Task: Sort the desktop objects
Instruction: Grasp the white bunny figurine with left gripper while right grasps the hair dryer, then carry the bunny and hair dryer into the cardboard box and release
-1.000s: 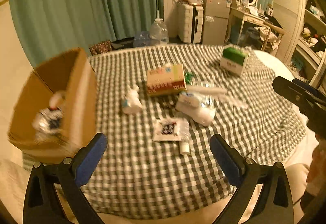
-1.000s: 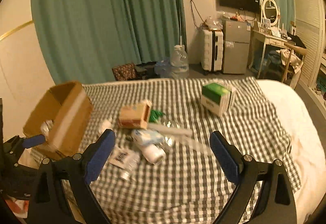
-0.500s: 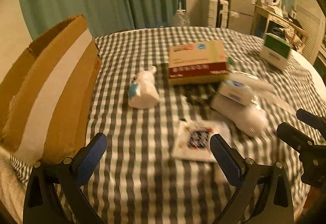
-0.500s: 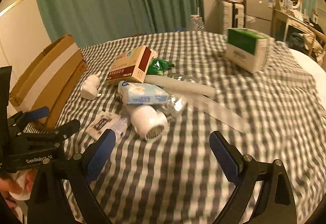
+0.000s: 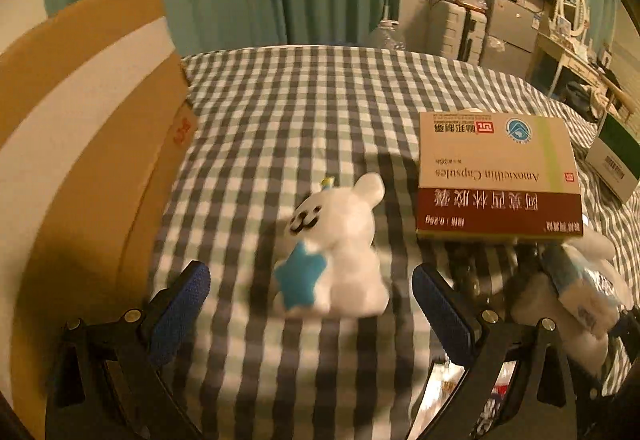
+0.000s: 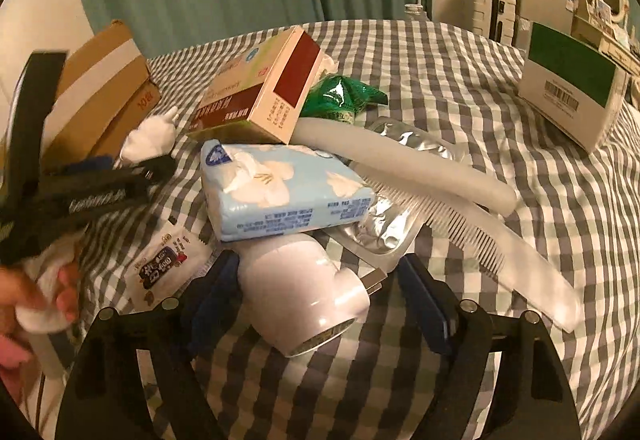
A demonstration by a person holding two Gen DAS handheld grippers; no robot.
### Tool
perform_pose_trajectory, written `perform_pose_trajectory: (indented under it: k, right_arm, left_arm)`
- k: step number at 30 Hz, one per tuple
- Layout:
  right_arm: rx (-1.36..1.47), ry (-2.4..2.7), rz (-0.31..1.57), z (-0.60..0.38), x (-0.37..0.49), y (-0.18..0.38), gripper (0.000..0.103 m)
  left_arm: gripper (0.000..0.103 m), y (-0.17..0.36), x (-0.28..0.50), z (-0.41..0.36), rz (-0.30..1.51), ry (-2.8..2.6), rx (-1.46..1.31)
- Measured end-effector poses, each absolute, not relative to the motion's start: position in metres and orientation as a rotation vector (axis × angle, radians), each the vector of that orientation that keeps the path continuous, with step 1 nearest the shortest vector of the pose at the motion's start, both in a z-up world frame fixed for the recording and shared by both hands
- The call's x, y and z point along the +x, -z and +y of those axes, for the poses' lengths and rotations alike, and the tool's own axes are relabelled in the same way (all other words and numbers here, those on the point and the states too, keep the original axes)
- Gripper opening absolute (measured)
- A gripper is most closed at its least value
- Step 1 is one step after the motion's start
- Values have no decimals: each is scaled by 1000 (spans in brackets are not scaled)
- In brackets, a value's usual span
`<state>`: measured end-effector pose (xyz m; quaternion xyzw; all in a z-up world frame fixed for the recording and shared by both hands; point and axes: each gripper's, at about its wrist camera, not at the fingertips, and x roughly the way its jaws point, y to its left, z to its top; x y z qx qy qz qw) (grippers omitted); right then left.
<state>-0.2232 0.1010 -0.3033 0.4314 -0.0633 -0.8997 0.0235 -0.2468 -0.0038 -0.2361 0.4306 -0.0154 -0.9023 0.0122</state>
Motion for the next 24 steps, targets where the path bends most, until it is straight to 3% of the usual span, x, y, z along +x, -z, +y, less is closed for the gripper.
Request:
perform_pose_trajectory:
  k: [2, 6, 9, 24]
  right_arm:
    - [1336, 2786, -187, 100, -222, 303, 80]
    - [1337, 2778, -182, 99, -220, 301, 69]
    - [1356, 2781, -118, 95, -221, 303, 68]
    - [1428, 2815, -124, 100, -175, 278, 67]
  left_arm:
    - [101, 239, -250, -3, -66, 2821, 1345]
    - [64, 240, -253, -6, -65, 2814, 1415]
    - [53, 237, -254, -13, -7, 2840, 1470]
    - [52, 196, -209, -6, 6, 2828, 1518]
